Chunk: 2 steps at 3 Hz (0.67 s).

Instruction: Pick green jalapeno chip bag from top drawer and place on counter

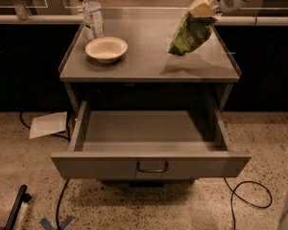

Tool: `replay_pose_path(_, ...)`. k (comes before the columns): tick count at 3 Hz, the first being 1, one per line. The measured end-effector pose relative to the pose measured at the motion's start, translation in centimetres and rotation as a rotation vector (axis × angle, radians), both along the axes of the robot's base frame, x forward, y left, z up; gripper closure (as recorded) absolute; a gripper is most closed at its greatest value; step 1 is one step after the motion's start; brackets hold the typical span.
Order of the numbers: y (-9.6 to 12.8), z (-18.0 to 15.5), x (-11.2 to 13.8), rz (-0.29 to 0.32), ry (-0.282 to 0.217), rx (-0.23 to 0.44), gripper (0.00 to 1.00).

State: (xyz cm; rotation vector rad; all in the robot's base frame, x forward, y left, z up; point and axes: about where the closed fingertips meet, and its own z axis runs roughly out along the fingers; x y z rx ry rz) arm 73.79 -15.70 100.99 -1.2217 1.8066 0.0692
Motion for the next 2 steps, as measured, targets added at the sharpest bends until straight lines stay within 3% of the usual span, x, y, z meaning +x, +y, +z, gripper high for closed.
replay_pose_path(2, -1.9, -5.3, 3.2, -0.09, 0.076, -0.026, 0.98)
